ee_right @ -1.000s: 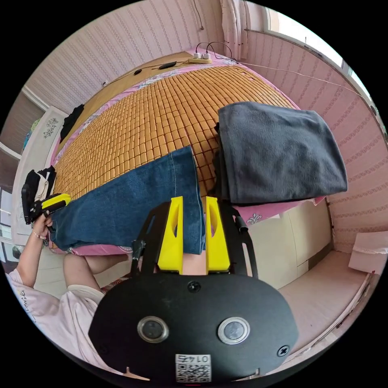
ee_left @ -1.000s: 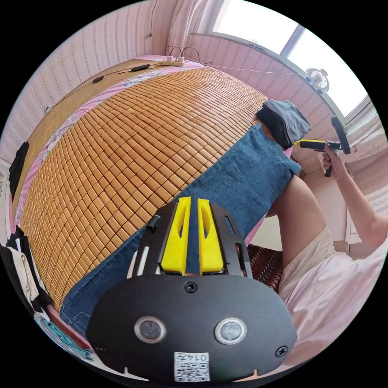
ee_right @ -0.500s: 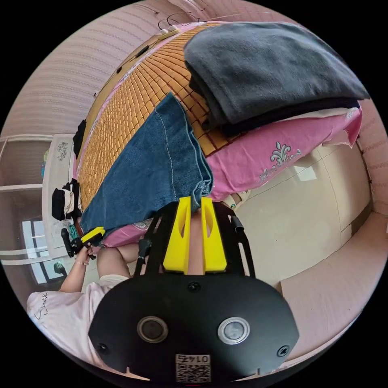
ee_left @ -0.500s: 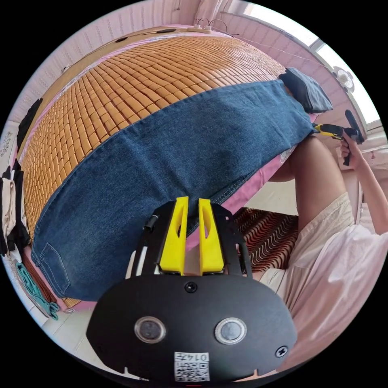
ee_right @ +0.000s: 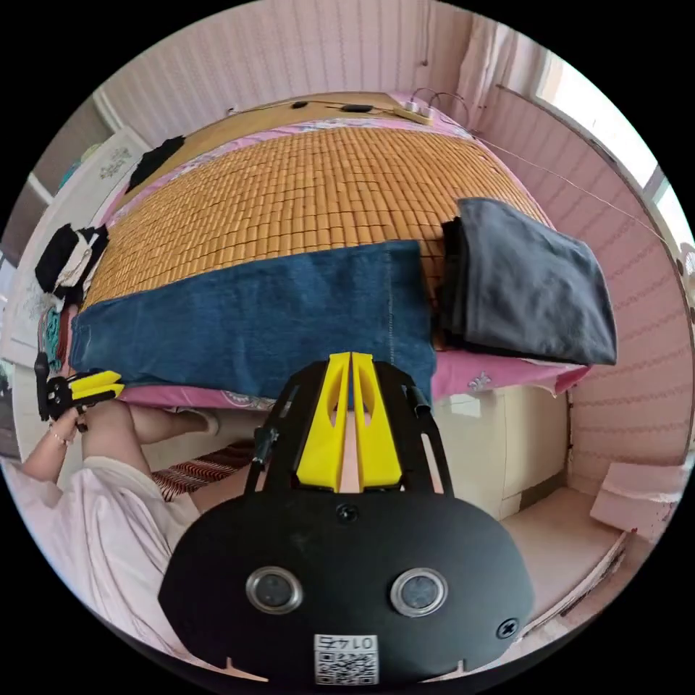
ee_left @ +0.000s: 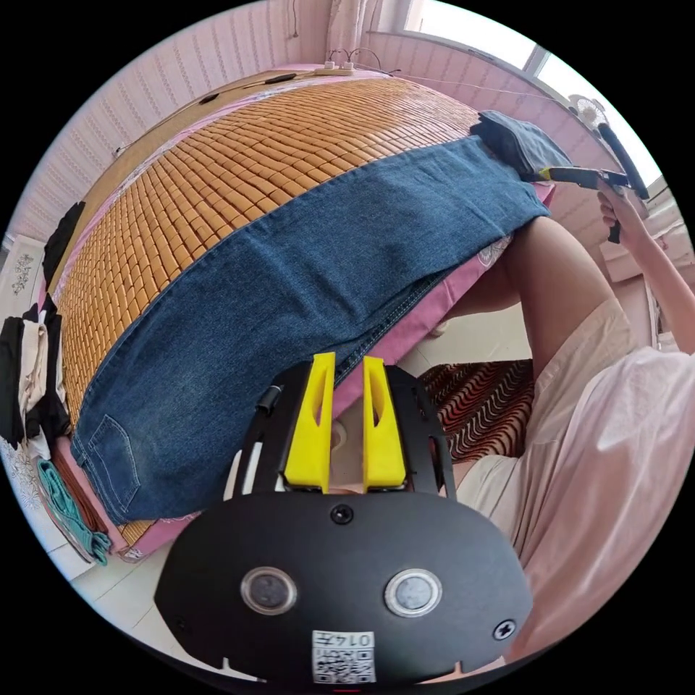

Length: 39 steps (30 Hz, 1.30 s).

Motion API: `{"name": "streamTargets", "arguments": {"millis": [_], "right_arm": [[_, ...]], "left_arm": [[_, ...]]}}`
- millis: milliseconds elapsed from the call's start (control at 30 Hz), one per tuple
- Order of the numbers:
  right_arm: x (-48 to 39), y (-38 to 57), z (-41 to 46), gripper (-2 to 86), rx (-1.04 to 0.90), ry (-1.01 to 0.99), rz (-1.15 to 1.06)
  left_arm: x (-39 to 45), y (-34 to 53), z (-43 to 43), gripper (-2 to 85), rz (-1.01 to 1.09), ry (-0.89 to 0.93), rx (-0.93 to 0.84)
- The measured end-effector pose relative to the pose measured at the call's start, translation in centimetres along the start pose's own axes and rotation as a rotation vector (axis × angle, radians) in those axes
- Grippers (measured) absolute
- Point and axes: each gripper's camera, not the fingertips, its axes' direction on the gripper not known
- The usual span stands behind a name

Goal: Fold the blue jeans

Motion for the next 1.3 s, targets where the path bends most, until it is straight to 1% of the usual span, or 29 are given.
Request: {"name": "streamTargets", "arguments": {"millis": [67,100,167,200,267,300,367,433,567,667,833,900,933,1000,1033,1100,1167,1200,1233,1267,1300], "right_arm": [[-9.6,-2.2,3.4,-0.3,-0.051,-0.085,-0.249],[-11.9,-2.6,4.3,-0.4,-0.065,-0.092,-0.305],[-19.9,-3.9,7.8,-0.5,-0.112,-0.115,-0.475],[-21.5,-4.2,8.6,-0.6,-0.124,-0.126,-0.503],[-26.9,-4.9,11.7,-0.7,-0.189,-0.147,-0.585],[-28.0,-5.0,12.5,-0.8,-0.197,-0.14,-0.599],[-31.5,-4.9,16.3,-0.8,-0.278,-0.044,-0.65],[-33.0,-4.7,17.6,-0.9,-0.256,-0.027,-0.668],[-35.6,-4.9,19.9,-0.8,-0.237,-0.052,-0.641],[-37.5,-5.8,21.6,-0.8,-0.272,-0.077,-0.612],[-40.8,-6.7,23.8,-0.8,-0.309,-0.085,-0.618],[-42.2,-7.0,24.4,-0.7,-0.317,-0.09,-0.637],[-43.4,-7.3,24.4,-0.7,-0.31,-0.096,-0.655],[-45.7,-8.1,23.8,-0.5,-0.252,-0.116,-0.708],[-47.9,-9.0,23.3,-0.3,-0.205,-0.134,-0.767],[-52.0,-11.0,22.7,0.7,-0.138,-0.161,-0.871],[-58.6,-14.1,22.5,6.5,-0.046,-0.196,-1.003],[-60.4,-14.9,22.6,7.5,-0.027,-0.199,-1.037],[-64.3,-16.3,23.0,9.3,0.003,-0.2,-1.106],[-68.4,-17.7,23.8,11.0,0.024,-0.2,-1.166],[-70.4,-18.3,24.2,11.8,0.027,-0.201,-1.191]], "left_arm": [[-1.0,0.5,0.1,6.3,-0.046,-0.019,0.006],[-1.7,0.9,0.6,5.7,-0.071,-0.026,-0.014],[-2.6,1.8,1.3,4.2,-0.103,-0.023,-0.041],[-2.9,2.5,1.2,1.8,-0.09,-0.014,-0.035],[-3.5,3.5,1.2,0.0,-0.084,0.012,-0.06],[-3.8,4.4,1.2,-0.5,-0.087,0.022,-0.055],[-4.2,5.6,1.1,-0.8,-0.087,0.025,-0.038],[-4.6,6.7,1.0,-0.9,-0.093,0.029,-0.032],[-5.8,9.1,0.5,-1.0,-0.095,0.044,-0.008],[-6.9,10.8,-0.4,-1.0,-0.122,0.075,0.008],[-10.1,15.7,-2.8,-0.7,-0.228,0.162,0.101],[-11.6,18.8,-4.4,0.1,-0.26,0.198,0.187],[-12.1,19.7,-4.9,0.5,-0.273,0.206,0.211],[-14.9,23.6,-7.1,3.8,-0.369,0.217,0.296],[-15.7,24.7,-7.7,4.1,-0.396,0.215,0.322],[-18.8,29.9,-10.0,5.3,-0.461,0.181,0.47],[-20.9,33.8,-11.2,7.2,-0.477,0.126,0.564],[-22.5,36.3,-11.6,8.5,-0.499,0.092,0.594],[-23.3,37.4,-11.7,9.1,-0.512,0.08,0.597],[-25.1,39.4,-11.9,9.8,-0.532,0.052,0.59],[-27.0,41.1,-12.1,10.3,-0.562,0.01,0.575]]}}
